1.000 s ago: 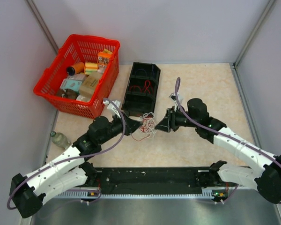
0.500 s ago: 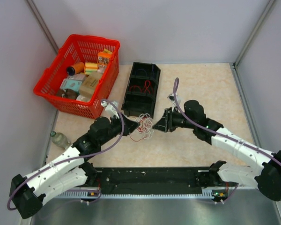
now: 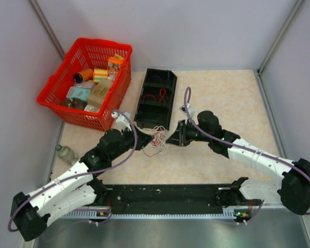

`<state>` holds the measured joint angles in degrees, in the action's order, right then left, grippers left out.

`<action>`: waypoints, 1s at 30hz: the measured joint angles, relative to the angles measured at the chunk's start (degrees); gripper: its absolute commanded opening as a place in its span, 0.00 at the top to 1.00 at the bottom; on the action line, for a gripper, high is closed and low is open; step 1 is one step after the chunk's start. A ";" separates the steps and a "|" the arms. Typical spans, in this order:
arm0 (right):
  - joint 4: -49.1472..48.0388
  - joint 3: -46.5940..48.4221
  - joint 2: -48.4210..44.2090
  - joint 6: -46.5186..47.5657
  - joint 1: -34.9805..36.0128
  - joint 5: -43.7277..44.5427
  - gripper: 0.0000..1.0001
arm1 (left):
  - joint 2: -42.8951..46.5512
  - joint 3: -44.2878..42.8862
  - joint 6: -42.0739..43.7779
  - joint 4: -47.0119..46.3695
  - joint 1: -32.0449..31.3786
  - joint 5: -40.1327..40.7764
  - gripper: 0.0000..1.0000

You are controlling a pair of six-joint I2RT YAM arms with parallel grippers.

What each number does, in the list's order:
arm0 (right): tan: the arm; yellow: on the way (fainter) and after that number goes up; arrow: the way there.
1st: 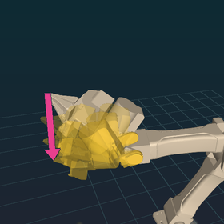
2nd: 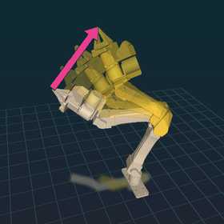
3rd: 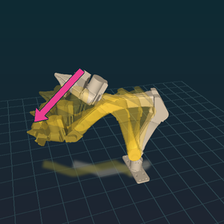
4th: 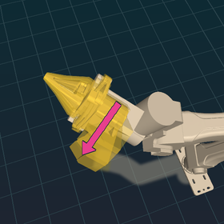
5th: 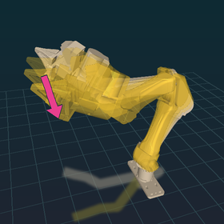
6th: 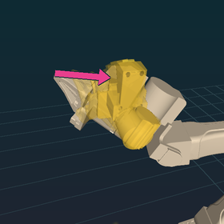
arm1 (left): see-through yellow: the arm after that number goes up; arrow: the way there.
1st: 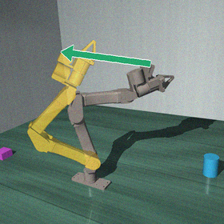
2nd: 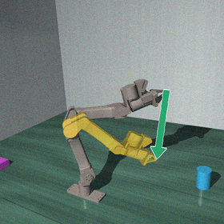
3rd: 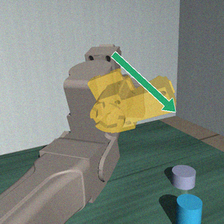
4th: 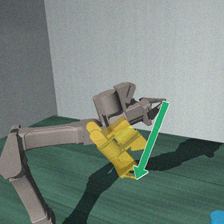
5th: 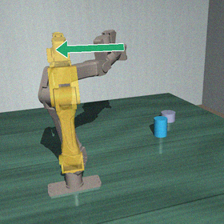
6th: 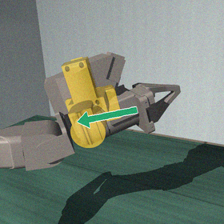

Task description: Untangle the cables

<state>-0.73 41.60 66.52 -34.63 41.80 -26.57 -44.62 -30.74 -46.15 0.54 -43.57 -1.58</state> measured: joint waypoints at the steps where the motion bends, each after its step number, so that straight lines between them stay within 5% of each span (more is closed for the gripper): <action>1: 0.02 0.00 0.00 0.00 0.00 0.02 0.97 | 0.00 0.02 0.00 0.00 0.00 0.00 1.00; 11: 4.22 0.00 -3.78 0.50 0.11 7.61 1.00 | -0.83 -0.39 -1.09 5.62 0.04 4.42 1.00; 22: 15.56 0.39 -32.26 6.64 0.11 44.74 1.00 | -2.43 -1.16 -3.30 15.34 0.44 11.98 1.00; 30: 18.78 10.01 -35.56 19.02 0.11 66.71 1.00 | -1.42 1.07 -4.13 17.68 0.81 14.95 1.00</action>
<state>18.04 51.62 30.96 -15.62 41.91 40.14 -46.04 -29.67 -50.28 18.22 -42.76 13.37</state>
